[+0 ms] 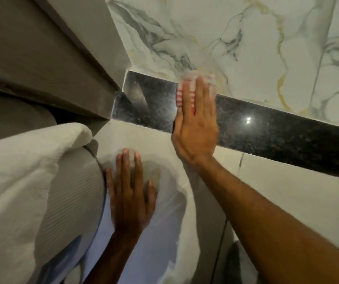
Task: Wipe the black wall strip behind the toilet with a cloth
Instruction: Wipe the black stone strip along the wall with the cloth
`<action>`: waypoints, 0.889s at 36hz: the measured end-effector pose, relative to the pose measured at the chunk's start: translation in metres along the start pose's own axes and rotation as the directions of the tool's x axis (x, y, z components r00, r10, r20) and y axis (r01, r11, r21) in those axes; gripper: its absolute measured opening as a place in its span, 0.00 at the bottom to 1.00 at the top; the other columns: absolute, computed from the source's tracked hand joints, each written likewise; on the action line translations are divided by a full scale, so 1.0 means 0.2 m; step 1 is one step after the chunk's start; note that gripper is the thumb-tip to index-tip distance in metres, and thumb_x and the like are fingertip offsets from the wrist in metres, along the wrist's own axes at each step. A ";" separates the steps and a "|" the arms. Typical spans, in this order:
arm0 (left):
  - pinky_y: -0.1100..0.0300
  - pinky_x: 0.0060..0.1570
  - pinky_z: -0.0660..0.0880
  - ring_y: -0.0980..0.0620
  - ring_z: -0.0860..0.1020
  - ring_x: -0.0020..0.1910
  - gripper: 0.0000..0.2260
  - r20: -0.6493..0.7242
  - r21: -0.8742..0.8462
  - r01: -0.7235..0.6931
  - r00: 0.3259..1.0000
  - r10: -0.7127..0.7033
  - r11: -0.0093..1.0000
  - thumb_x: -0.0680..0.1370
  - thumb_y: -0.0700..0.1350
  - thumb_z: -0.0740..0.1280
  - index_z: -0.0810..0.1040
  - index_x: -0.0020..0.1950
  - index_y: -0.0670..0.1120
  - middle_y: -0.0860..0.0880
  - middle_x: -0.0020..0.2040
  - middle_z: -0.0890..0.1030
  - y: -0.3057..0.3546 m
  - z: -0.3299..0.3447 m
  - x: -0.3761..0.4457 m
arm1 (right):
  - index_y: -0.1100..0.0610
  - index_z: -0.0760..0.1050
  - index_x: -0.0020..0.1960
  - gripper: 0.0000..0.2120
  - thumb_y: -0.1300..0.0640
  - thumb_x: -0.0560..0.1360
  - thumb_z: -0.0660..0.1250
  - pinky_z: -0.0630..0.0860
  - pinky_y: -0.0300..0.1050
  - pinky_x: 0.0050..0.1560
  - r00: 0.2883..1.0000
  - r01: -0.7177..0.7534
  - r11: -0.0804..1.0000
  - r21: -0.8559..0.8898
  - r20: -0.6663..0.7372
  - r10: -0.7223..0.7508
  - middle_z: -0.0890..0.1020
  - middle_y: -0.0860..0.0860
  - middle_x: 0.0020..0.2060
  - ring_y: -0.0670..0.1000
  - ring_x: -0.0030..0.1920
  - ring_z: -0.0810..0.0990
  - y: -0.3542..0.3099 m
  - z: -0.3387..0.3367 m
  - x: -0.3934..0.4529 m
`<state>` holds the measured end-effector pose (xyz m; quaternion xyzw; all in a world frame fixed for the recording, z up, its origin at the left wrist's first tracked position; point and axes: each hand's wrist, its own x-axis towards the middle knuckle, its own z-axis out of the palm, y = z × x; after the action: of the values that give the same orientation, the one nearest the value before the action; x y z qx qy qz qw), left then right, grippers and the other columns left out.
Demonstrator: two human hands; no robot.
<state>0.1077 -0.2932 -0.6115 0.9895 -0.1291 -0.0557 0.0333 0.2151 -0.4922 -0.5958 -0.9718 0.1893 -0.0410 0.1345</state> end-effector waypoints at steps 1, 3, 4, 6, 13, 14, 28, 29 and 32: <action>0.35 0.88 0.48 0.38 0.52 0.89 0.32 0.003 -0.006 -0.003 1.000 0.003 1.000 0.88 0.57 0.49 0.55 0.89 0.42 0.38 0.89 0.53 0.00 0.00 0.00 | 0.54 0.53 0.90 0.33 0.51 0.88 0.58 0.55 0.56 0.91 0.991 0.130 0.991 0.030 0.030 -0.131 0.54 0.55 0.90 0.56 0.91 0.51 0.03 -0.01 -0.07; 0.32 0.86 0.52 0.36 0.53 0.89 0.31 0.011 -0.029 -0.012 1.000 0.012 1.000 0.88 0.57 0.49 0.55 0.89 0.42 0.37 0.89 0.55 0.01 0.00 0.00 | 0.53 0.57 0.89 0.33 0.54 0.86 0.61 0.58 0.56 0.90 0.955 0.284 0.956 0.077 0.067 -0.289 0.57 0.54 0.90 0.53 0.91 0.53 0.15 -0.05 -0.27; 0.30 0.85 0.54 0.36 0.54 0.88 0.31 0.014 -0.043 -0.019 1.000 0.019 0.999 0.88 0.56 0.49 0.55 0.89 0.42 0.36 0.89 0.55 0.02 0.00 0.00 | 0.53 0.58 0.89 0.32 0.54 0.86 0.61 0.59 0.55 0.90 0.961 0.263 0.962 0.074 0.068 -0.268 0.58 0.53 0.89 0.52 0.90 0.54 0.23 -0.08 -0.38; 0.30 0.85 0.56 0.36 0.55 0.88 0.31 0.018 -0.067 -0.052 0.998 0.053 0.996 0.88 0.55 0.51 0.56 0.88 0.42 0.37 0.89 0.56 0.06 0.00 0.00 | 0.52 0.59 0.88 0.31 0.52 0.86 0.60 0.62 0.52 0.89 0.999 0.026 0.999 0.023 0.019 -0.027 0.60 0.50 0.89 0.51 0.90 0.56 0.38 -0.15 -0.51; 0.31 0.84 0.59 0.34 0.59 0.86 0.31 0.015 -0.105 -0.281 0.959 0.284 0.954 0.86 0.54 0.56 0.62 0.87 0.41 0.35 0.87 0.60 0.36 0.02 0.05 | 0.55 0.52 0.90 0.30 0.48 0.90 0.52 0.57 0.52 0.91 0.852 -0.509 0.861 -0.014 -0.154 0.501 0.55 0.54 0.90 0.57 0.90 0.54 0.51 -0.17 -0.10; 0.31 0.84 0.58 0.34 0.60 0.86 0.31 0.011 -0.111 -0.325 0.945 0.328 0.939 0.86 0.55 0.57 0.63 0.86 0.41 0.34 0.87 0.61 0.41 0.03 0.05 | 0.54 0.52 0.90 0.30 0.48 0.90 0.53 0.57 0.51 0.91 0.901 -0.422 0.906 -0.022 -0.117 0.417 0.55 0.52 0.90 0.56 0.90 0.53 0.53 -0.17 -0.10; 0.30 0.85 0.53 0.35 0.57 0.88 0.32 0.033 -0.109 -0.492 0.867 0.498 0.864 0.85 0.56 0.55 0.61 0.87 0.42 0.35 0.88 0.58 0.53 0.07 0.07 | 0.53 0.47 0.90 0.32 0.47 0.91 0.53 0.57 0.61 0.90 0.689 -0.718 0.696 0.032 -0.106 0.716 0.52 0.55 0.90 0.59 0.90 0.51 1.18 -0.46 -0.37; 0.30 0.85 0.52 0.36 0.57 0.88 0.33 0.027 -0.109 -0.496 0.865 0.501 0.861 0.85 0.56 0.55 0.60 0.88 0.42 0.35 0.88 0.59 0.54 0.07 0.07 | 0.54 0.47 0.90 0.32 0.47 0.91 0.53 0.54 0.59 0.91 0.685 -0.722 0.691 0.037 -0.110 0.721 0.51 0.55 0.90 0.59 0.90 0.50 1.19 -0.46 -0.28; 0.31 0.86 0.49 0.36 0.57 0.88 0.32 0.010 -0.096 -0.507 0.860 0.510 0.856 0.86 0.57 0.53 0.60 0.88 0.43 0.35 0.87 0.59 0.54 0.08 0.08 | 0.54 0.50 0.90 0.32 0.46 0.90 0.55 0.48 0.53 0.92 0.754 -0.652 0.757 0.032 -0.070 0.653 0.50 0.55 0.90 0.58 0.91 0.48 1.09 -0.42 -0.11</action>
<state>0.0944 -0.4016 -0.6198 0.9166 -0.3838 -0.0682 0.0892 0.1061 -0.6987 -0.5757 -0.8423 0.5209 -0.0291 0.1358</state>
